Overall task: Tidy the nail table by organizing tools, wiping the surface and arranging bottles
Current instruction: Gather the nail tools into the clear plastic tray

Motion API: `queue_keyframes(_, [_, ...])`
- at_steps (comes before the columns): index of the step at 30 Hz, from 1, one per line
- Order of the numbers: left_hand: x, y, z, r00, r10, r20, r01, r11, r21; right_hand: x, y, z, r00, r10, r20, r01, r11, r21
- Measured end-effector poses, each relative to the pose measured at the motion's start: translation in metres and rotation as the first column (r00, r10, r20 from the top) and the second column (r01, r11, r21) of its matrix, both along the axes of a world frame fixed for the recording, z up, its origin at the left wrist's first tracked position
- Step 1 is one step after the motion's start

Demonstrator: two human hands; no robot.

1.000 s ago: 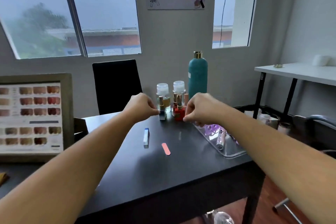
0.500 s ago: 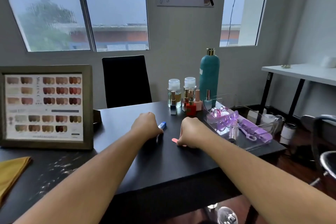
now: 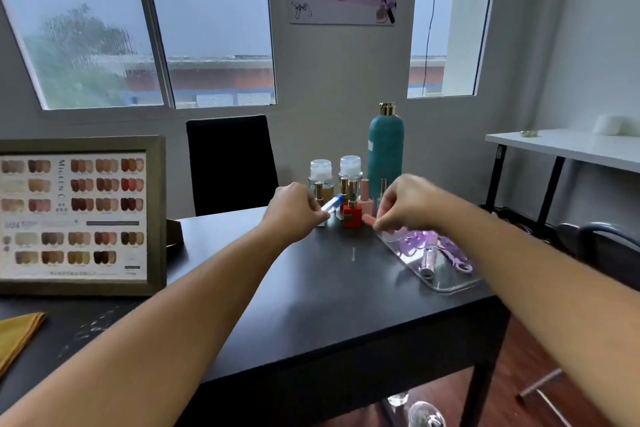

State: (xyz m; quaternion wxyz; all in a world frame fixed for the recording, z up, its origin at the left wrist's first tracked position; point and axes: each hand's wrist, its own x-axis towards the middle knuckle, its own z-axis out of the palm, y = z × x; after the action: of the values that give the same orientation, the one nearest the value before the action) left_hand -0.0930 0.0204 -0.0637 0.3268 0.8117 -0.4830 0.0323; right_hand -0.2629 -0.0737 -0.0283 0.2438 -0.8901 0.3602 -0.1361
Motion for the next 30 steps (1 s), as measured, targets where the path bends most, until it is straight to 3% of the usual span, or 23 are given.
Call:
queue_keyframes(5, [-0.034, -0.041, 0.023, 0.988, -0.144, 0.053, 0.144, 0.990, -0.003, -0.045, -0.040, 0.023, 0.992, -0.123, 0.020, 0.123, 0.992, 0.017])
queue_keyframes(10, [-0.062, -0.082, 0.019, 0.969, -0.240, 0.066, 0.234, 0.968, 0.091, -0.069, -0.071, 0.011, 0.978, -0.187, -0.089, 0.192, 0.981, 0.041])
queue_keyframes(25, [-0.069, -0.122, -0.015, 0.955, -0.270, 0.121, 0.223, 0.926, 0.305, -0.060, -0.086, -0.027, 0.954, -0.093, -0.285, 0.113, 0.992, 0.056])
queue_keyframes(30, [-0.066, -0.121, -0.012, 0.954, -0.277, 0.110, 0.246, 0.940, 0.234, -0.061, -0.087, -0.020, 0.967, -0.140, -0.212, 0.147, 0.989, 0.018])
